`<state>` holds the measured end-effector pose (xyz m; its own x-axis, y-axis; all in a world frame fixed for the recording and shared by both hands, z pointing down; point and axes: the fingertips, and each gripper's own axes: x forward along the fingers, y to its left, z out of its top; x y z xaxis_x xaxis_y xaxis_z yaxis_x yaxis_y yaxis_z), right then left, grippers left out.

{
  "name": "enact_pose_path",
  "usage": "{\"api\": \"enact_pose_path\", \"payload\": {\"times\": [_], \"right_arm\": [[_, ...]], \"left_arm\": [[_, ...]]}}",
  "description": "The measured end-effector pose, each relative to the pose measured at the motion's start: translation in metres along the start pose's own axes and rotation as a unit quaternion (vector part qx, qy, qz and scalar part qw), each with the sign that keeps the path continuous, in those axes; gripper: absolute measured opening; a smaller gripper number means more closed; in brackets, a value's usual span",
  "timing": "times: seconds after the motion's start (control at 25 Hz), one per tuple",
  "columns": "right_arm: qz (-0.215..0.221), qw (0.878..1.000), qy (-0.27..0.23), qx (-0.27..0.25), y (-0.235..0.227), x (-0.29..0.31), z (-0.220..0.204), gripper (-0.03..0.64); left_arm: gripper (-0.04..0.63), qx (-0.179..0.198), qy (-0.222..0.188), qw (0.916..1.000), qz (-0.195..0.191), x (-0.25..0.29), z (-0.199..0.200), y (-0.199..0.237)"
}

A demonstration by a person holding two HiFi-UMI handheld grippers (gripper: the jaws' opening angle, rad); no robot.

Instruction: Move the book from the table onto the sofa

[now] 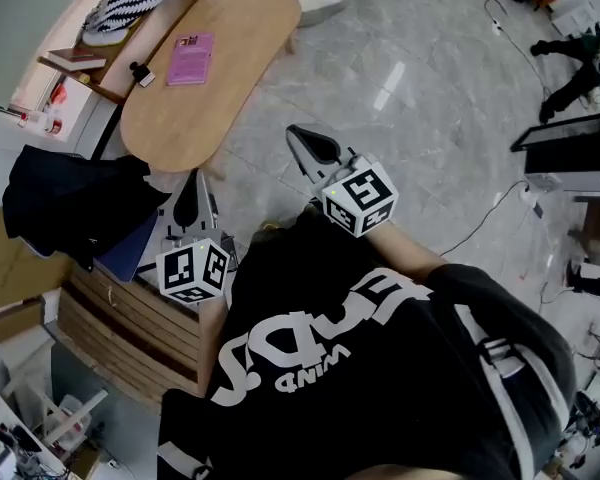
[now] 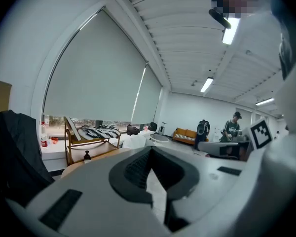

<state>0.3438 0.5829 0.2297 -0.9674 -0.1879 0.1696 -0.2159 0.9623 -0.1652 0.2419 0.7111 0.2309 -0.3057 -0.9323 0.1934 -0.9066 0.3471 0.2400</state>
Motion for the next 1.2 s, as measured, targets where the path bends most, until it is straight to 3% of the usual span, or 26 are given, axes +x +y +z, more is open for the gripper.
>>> {"api": "enact_pose_path", "payload": {"times": [0.48,1.2], "right_arm": [[-0.02,1.0,-0.002,0.012,0.006,0.016,-0.009,0.0],[0.007,1.0,0.018,0.02,-0.101,0.149,0.013,0.0]], "left_arm": [[0.005,-0.01,0.007,0.9998,-0.017,0.01,-0.004,0.026],[0.005,-0.02,0.009,0.9996,0.015,0.159,0.028,0.077]]}}
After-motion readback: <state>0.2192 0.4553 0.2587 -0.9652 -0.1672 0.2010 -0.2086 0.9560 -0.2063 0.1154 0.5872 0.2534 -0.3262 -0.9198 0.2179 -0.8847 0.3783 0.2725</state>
